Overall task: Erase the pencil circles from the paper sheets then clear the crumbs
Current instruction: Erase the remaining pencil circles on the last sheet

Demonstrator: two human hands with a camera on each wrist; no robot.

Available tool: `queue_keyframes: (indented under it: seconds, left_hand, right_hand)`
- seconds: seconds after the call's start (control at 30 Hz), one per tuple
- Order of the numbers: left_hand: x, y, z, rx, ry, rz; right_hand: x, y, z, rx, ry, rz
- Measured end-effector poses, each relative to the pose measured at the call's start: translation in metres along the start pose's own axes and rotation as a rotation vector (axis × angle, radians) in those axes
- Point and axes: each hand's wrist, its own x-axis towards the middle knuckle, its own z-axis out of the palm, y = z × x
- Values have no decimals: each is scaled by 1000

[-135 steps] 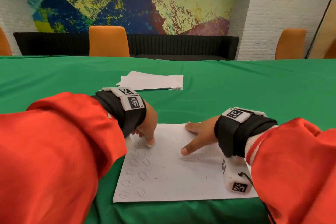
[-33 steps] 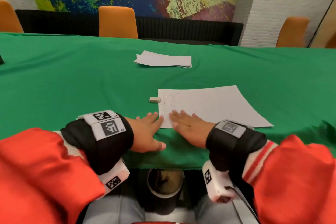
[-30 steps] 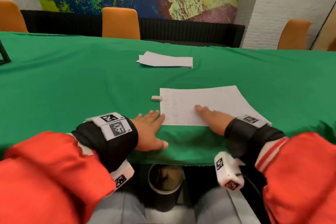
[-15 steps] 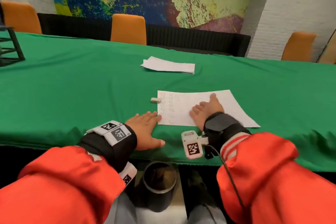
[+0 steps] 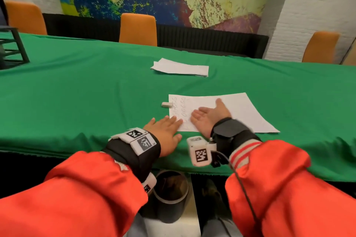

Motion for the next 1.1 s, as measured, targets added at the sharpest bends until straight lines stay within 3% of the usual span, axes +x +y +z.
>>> queue_keyframes:
  seconds: [0.17,0.23,0.33,0.43,0.57,0.8,0.97,1.1]
  left_hand:
    - [-2,-1,2,24,-5,7]
    - [-2,1,0,17,18,9]
    - [2,3,-6,-2,87,21]
    - [8,6,-2,41,32,12]
    - [10,6,1,83,-4,0]
    - [6,5,-8,-5,-16,10]
    - [20,1,-37,20,-133,15]
    - [24,3,-52,112,-210,9]
  right_hand:
    - [-7,-51,-34,-119,317,-152]
    - [-9,-55,-27,-168,248,-162]
    - [-6,-39,9,-150,28,-103]
    - [6,-17,39,-96,-72,32]
    - [30,-10,33,-71,5,95]
    - [32,-57,-16,82,211,-78]
    - [27,-33,25,27,-73,28]
    - [45,-17,20,2,-10,114]
